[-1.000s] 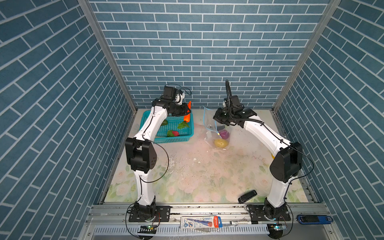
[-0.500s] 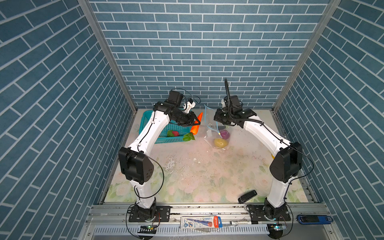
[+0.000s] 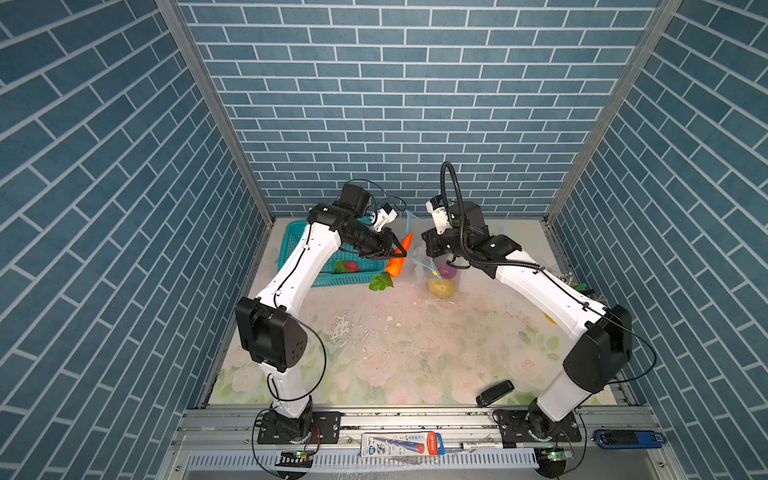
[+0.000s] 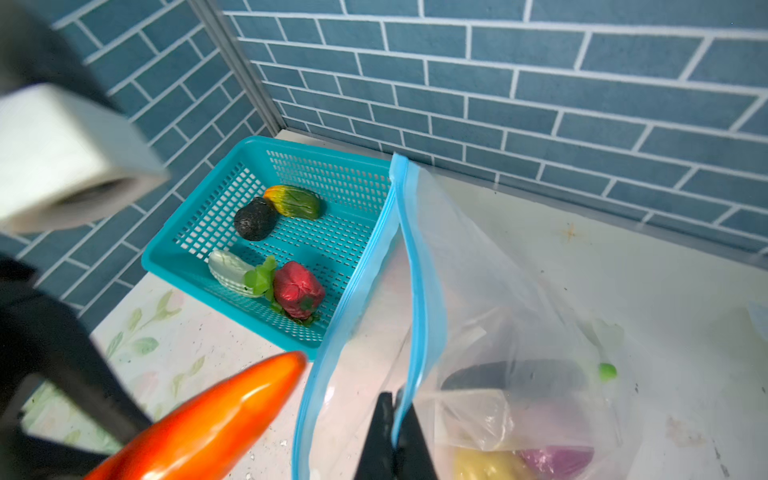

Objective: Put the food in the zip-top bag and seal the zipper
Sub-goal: 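Lower the carrot into the bag mouth held by the right gripper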

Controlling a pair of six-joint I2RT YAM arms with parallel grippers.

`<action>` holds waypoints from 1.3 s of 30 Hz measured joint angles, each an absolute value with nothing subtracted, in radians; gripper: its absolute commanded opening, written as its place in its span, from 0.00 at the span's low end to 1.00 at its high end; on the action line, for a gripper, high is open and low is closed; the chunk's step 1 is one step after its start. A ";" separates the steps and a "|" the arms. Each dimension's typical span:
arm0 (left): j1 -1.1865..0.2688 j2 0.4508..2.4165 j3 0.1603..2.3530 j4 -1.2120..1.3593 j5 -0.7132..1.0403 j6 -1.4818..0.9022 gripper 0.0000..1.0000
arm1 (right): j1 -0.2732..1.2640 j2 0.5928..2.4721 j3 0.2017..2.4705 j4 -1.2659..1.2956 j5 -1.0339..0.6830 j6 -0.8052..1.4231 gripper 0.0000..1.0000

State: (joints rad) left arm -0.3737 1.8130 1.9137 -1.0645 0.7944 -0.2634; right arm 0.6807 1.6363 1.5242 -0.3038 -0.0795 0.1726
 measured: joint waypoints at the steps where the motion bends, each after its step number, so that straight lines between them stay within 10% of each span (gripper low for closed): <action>1: -0.374 1.816 1.916 -1.064 0.800 -0.266 0.25 | 0.689 1.625 1.508 -0.290 -0.080 0.149 0.00; 39: -0.357 1.904 1.908 -0.943 0.760 -0.490 0.33 | 0.789 1.559 1.407 -0.194 -0.081 -0.103 0.00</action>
